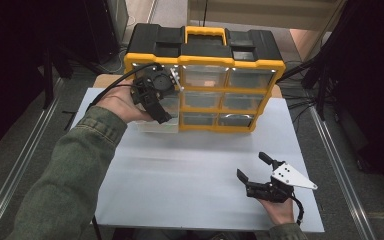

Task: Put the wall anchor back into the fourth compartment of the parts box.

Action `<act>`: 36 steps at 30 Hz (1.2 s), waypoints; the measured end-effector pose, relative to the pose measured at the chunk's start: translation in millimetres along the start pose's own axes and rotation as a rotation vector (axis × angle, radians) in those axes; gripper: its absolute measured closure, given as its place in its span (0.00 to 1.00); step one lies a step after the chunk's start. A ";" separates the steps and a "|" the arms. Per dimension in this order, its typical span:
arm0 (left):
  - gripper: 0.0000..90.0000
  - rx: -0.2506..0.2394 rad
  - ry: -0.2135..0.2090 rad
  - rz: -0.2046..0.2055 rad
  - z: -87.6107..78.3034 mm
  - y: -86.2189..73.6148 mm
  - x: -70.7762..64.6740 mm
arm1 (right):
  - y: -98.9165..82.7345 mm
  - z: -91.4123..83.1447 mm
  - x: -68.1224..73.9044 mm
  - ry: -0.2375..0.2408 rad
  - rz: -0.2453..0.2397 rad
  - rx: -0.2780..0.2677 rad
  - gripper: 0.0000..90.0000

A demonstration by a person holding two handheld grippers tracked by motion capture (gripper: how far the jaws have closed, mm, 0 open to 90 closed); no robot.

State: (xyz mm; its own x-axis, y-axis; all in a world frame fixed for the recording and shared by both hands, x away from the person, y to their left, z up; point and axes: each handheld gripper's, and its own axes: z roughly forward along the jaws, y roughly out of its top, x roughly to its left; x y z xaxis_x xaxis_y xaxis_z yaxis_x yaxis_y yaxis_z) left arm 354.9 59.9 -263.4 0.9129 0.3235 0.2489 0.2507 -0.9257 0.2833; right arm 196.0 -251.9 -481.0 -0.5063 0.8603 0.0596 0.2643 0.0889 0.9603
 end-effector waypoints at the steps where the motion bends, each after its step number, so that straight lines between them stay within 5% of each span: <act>1: 0.40 -0.003 -0.004 0.008 -0.9 1.0 -5.0 | 0.0 0.0 0.0 0.000 0.001 0.001 0.08; 5: 0.40 0.004 -0.017 0.052 -0.2 5.9 -23.0 | 0.0 0.5 -0.1 0.001 -0.004 0.000 0.08; 15: 0.40 -0.010 -0.051 0.068 15.0 6.6 -44.6 | 0.0 -0.1 -0.1 0.002 -0.001 0.000 0.08; 20: 0.40 -0.041 -0.102 0.066 21.2 2.5 -59.8 | 0.0 0.0 0.2 0.000 -0.003 0.000 0.08; 24: 0.40 -0.011 -0.085 0.096 29.2 2.0 -71.5 | 0.0 0.5 0.4 0.003 -0.005 0.000 0.08; 36: 0.40 0.076 -0.122 0.045 92.9 -19.2 -80.5 | -0.2 0.8 1.0 0.006 -0.008 0.004 0.08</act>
State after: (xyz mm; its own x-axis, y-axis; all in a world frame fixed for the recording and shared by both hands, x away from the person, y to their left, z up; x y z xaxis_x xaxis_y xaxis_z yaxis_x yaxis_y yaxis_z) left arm 306.5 33.4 -374.9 0.9549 0.2593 0.1445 0.2280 -0.9524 0.2026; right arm 196.1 -250.7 -481.4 -0.5137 0.8563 0.0533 0.2630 0.0980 0.9598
